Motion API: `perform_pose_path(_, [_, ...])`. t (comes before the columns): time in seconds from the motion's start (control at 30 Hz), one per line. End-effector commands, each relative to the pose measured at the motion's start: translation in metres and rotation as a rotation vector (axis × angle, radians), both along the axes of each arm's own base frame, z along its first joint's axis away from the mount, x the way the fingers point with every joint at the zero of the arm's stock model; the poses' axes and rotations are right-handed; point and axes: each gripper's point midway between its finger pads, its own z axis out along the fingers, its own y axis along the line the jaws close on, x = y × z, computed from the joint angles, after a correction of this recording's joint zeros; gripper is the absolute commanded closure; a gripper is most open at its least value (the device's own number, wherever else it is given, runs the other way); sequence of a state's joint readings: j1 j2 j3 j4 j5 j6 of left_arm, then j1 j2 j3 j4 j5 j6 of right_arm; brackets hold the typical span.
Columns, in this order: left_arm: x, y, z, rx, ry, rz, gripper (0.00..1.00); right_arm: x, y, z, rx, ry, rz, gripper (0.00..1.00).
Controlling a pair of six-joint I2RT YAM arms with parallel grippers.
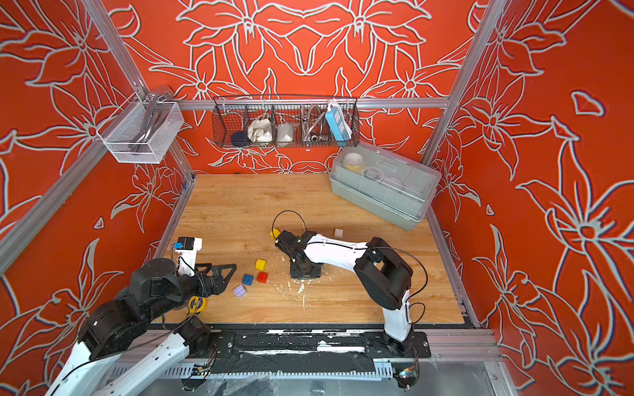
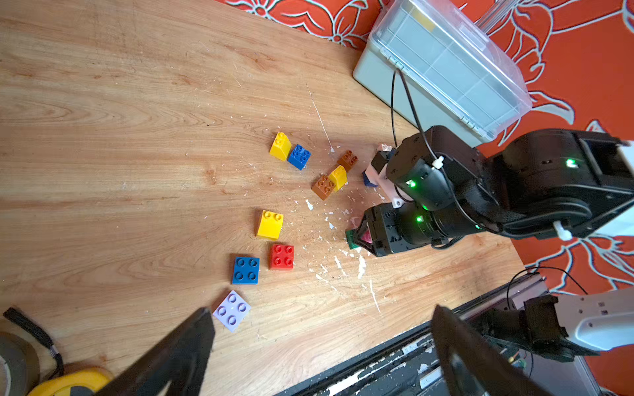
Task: Assemble the number 1 with lego
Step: Assemble the lego brick with the lego brick.
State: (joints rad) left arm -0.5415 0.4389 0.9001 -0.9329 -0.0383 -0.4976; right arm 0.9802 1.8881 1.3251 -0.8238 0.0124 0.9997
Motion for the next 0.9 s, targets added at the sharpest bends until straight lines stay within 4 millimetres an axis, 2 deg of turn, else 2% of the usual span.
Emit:
perform_pose_path(0.0, [0.001, -0.001, 0.001, -0.004, -0.014, -0.005, 0.01, 0.010, -0.005, 0.019, -0.015, -0.043, 0.005, 0.40])
perform_pose_path(0.13, [0.001, -0.001, 0.000, -0.003, -0.011, -0.005, 0.01, 0.013, -0.004, 0.038, 0.004, -0.075, 0.009, 0.39])
perform_pose_path(0.3, [0.001, -0.001, 0.000, -0.004, -0.013, -0.006, 0.01, 0.016, -0.020, 0.055, -0.019, -0.122, 0.003, 0.39])
perform_pose_path(0.4, [0.001, -0.001, 0.000, -0.004, -0.013, -0.007, 0.01, 0.015, -0.026, 0.053, -0.011, -0.112, -0.004, 0.39])
perform_pose_path(0.87, [0.001, -0.001, -0.001, -0.001, -0.008, -0.006, 0.01, 0.007, -0.031, 0.022, -0.020, -0.073, -0.012, 0.41])
